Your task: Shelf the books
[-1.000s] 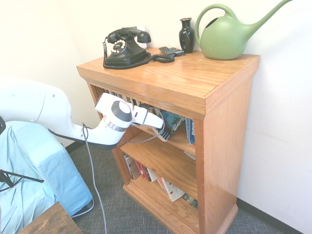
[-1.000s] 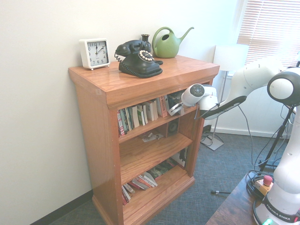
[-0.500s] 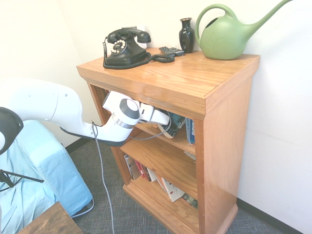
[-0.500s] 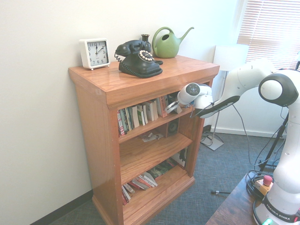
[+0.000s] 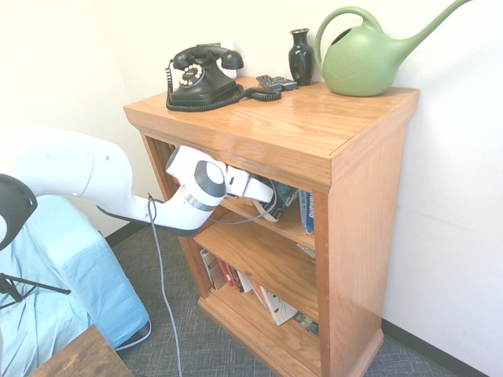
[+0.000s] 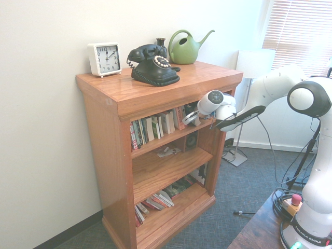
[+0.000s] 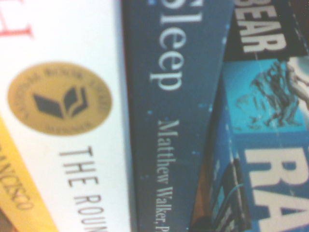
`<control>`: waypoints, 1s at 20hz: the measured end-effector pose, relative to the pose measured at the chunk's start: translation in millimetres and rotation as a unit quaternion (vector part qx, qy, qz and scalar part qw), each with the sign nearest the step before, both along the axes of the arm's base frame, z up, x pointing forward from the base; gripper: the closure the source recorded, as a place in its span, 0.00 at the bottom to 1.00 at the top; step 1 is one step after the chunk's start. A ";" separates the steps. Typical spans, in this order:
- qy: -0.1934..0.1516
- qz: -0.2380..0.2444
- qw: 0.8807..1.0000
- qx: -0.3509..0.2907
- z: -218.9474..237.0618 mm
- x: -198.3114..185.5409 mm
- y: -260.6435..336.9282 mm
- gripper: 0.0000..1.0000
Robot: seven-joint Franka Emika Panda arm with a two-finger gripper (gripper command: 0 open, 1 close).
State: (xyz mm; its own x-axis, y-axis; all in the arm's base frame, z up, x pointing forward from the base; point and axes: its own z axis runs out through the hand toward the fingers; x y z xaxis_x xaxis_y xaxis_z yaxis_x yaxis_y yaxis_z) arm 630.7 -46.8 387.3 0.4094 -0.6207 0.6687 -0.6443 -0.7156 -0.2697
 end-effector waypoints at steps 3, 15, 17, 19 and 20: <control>0.004 -0.001 1.000 0.013 5.8 -5.6 3.9 1.00; 0.010 0.000 1.000 0.008 17.6 -16.5 11.9 0.00; 0.010 0.001 1.000 0.006 17.3 -15.9 11.7 0.00; 0.009 0.002 1.000 0.003 17.1 -15.4 12.2 0.00; 0.008 0.003 1.000 0.002 16.9 -15.2 12.9 0.00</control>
State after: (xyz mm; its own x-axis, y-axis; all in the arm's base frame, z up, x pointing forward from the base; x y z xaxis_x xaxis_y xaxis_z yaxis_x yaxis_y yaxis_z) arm 615.5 -33.9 404.2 0.4246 -0.6208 0.6590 -0.6441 -0.7187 -0.2620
